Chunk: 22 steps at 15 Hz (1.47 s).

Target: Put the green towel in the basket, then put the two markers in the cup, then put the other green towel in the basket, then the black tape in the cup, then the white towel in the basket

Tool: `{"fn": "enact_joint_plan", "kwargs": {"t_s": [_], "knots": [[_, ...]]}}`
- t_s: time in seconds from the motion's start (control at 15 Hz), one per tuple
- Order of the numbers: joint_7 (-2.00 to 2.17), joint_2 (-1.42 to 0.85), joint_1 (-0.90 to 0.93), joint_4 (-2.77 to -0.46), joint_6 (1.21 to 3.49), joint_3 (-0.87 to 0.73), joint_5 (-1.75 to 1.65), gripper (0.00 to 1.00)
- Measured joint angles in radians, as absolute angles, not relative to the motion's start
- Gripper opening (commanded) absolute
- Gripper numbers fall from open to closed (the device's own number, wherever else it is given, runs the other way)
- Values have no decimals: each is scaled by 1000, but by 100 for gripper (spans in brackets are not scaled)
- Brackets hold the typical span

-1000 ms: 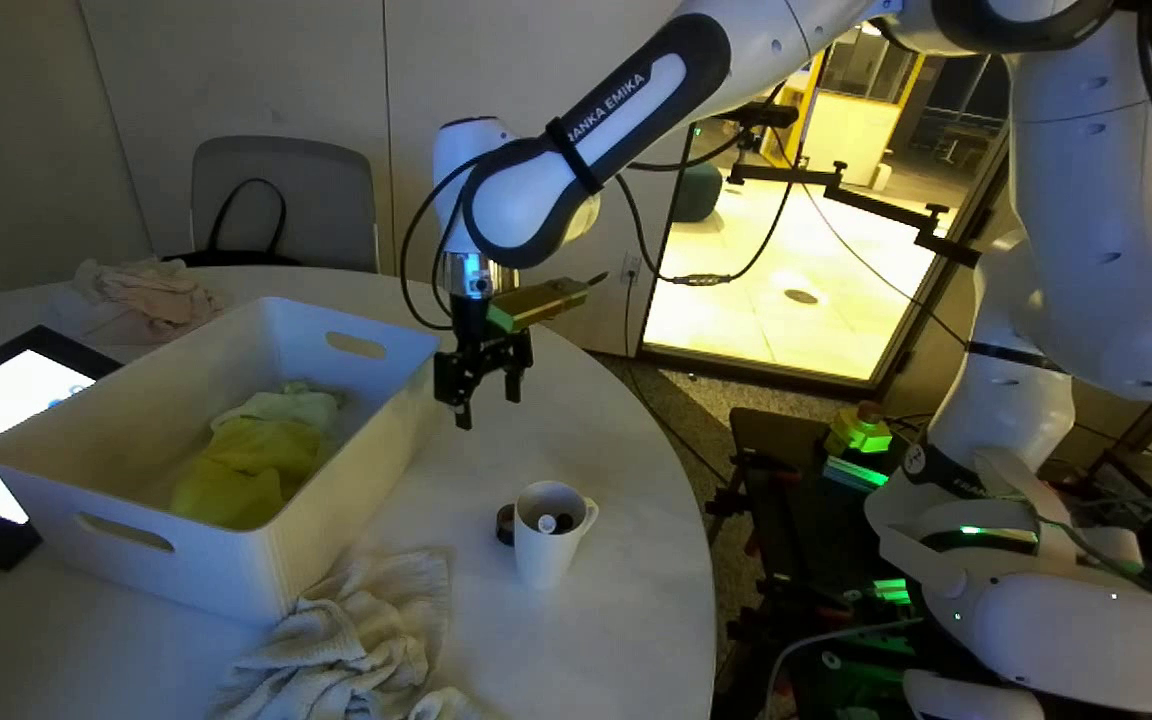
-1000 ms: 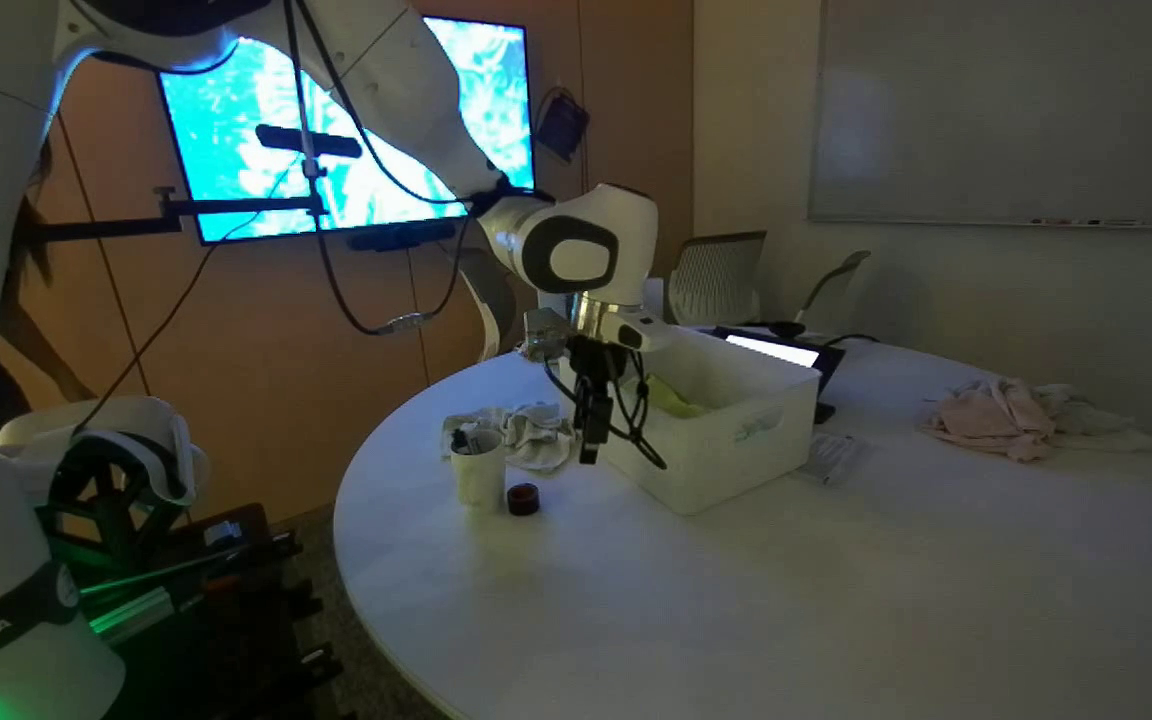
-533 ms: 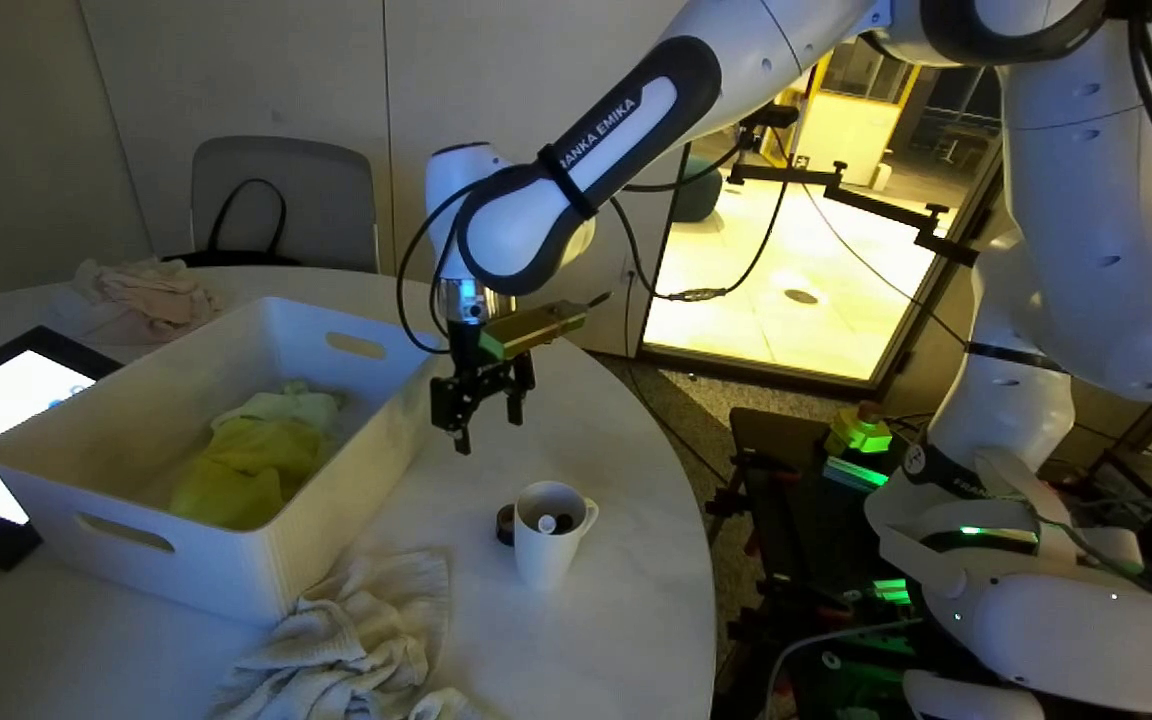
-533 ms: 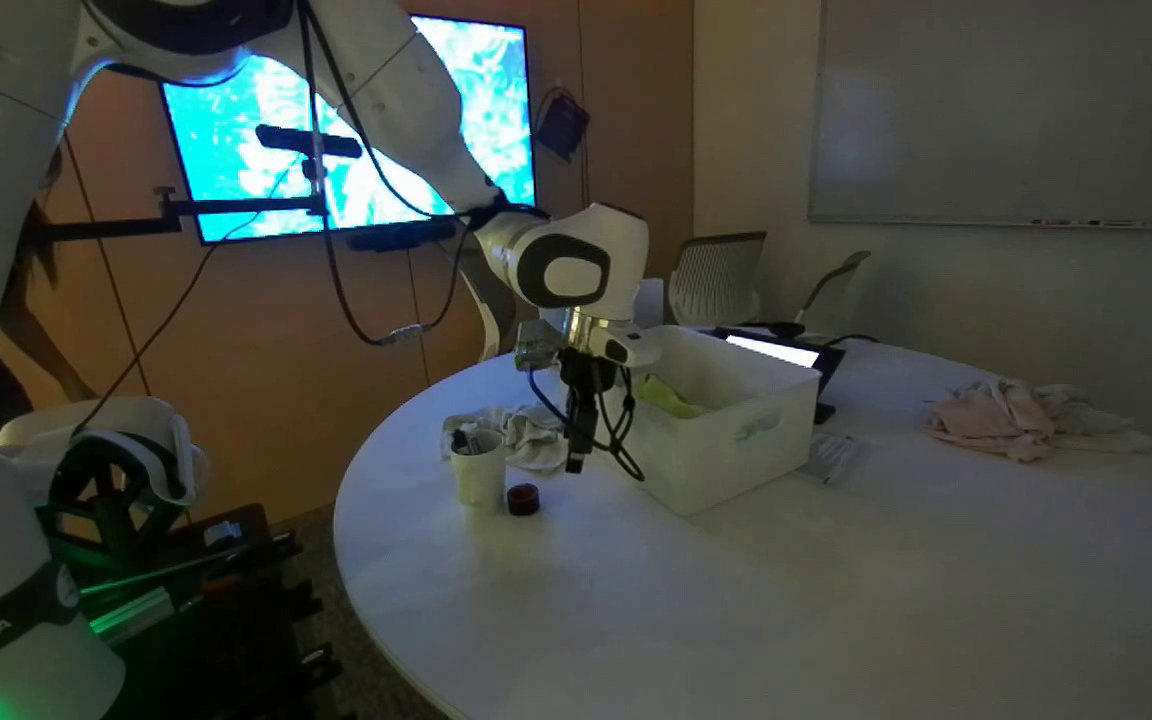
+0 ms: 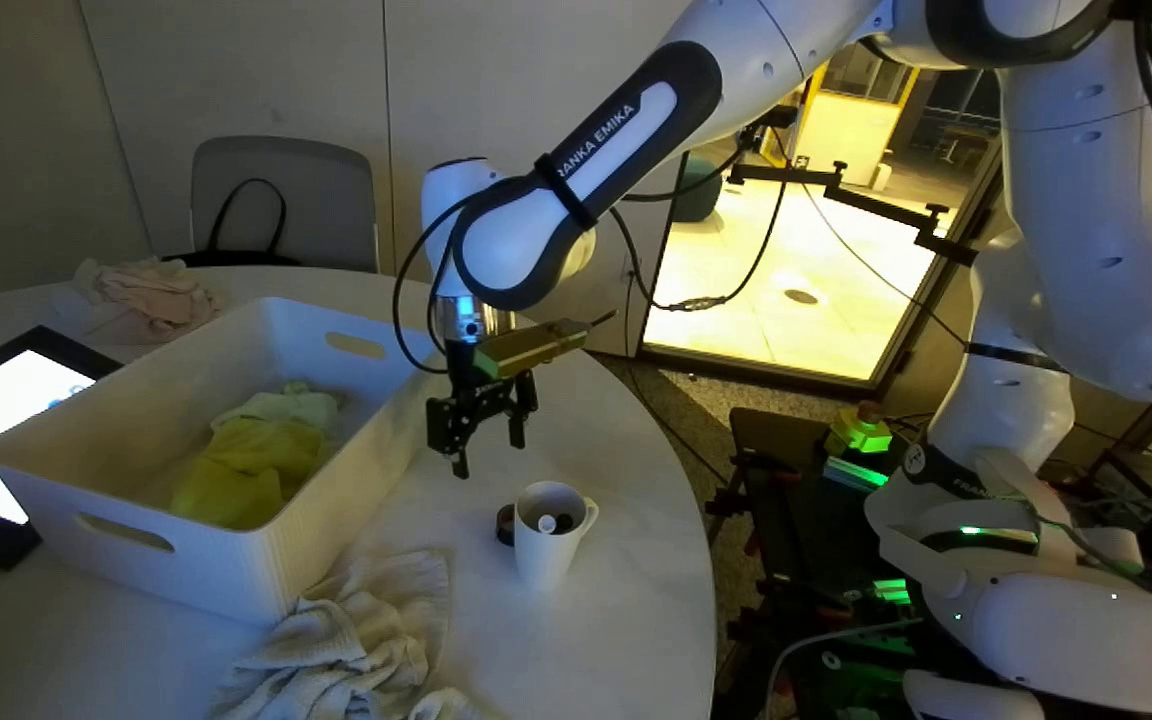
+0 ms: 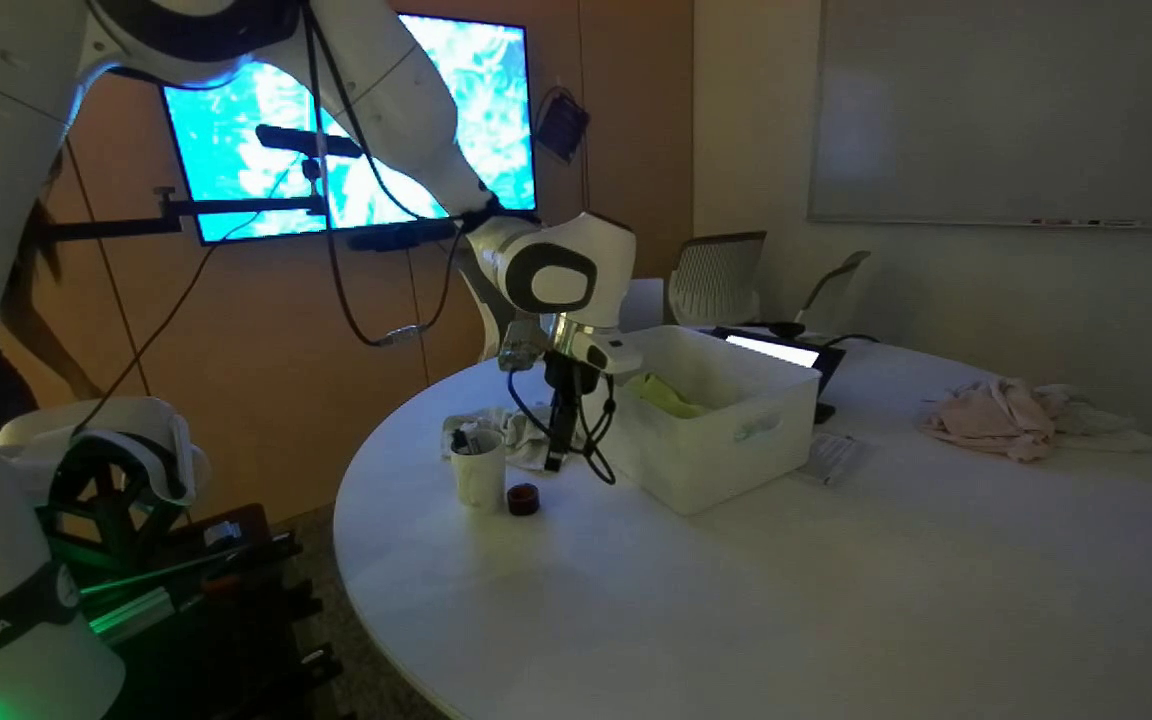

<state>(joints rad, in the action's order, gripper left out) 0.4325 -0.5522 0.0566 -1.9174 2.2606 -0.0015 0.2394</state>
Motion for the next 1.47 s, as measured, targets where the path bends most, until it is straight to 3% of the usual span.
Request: {"fn": "enact_joint_plan", "kwargs": {"t_s": [1.47], "knots": [[589,-512,179,-1976,2265,22,270,100]]}}
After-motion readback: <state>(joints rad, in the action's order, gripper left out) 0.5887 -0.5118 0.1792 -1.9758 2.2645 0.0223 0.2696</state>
